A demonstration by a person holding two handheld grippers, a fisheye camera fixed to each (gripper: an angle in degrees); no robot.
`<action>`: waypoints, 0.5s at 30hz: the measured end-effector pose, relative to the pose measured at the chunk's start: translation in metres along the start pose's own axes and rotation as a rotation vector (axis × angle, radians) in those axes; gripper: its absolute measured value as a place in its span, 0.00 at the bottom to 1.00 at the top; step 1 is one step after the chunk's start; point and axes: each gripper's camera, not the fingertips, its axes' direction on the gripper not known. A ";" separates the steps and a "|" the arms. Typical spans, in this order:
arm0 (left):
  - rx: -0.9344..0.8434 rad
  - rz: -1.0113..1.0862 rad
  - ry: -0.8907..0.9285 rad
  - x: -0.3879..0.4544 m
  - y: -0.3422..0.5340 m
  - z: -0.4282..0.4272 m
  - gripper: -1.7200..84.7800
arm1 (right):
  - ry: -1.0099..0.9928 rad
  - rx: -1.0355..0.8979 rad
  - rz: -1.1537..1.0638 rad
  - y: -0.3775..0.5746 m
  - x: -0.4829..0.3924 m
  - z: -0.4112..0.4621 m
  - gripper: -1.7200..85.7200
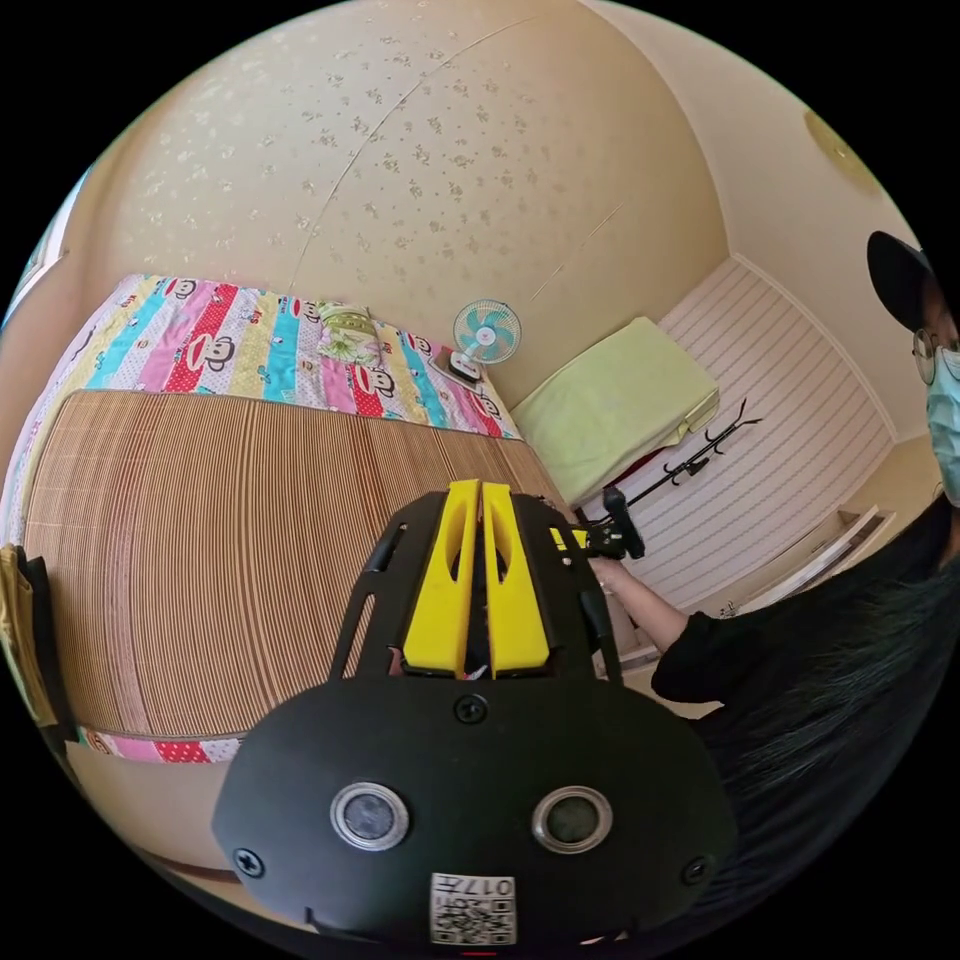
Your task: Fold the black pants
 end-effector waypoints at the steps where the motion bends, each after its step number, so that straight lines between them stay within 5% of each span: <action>1: 0.001 -0.002 -0.005 0.001 0.001 -0.002 0.01 | 0.039 -0.116 -0.078 -0.024 -0.018 0.035 0.17; 5: 0.031 -0.039 -0.014 0.000 0.006 -0.025 0.01 | 0.310 -0.734 -0.194 -0.044 -0.044 0.188 0.14; 6: 0.047 -0.051 -0.015 -0.001 0.007 -0.035 0.01 | 0.339 -0.754 -0.205 -0.041 -0.044 0.195 0.12; 9: 0.085 -0.065 -0.027 -0.003 0.013 -0.063 0.01 | 0.279 -0.593 -0.029 -0.038 -0.032 0.153 0.09; 15: 0.094 -0.098 0.044 -0.018 0.026 -0.092 0.01 | -0.063 0.111 0.697 0.095 0.059 -0.057 0.10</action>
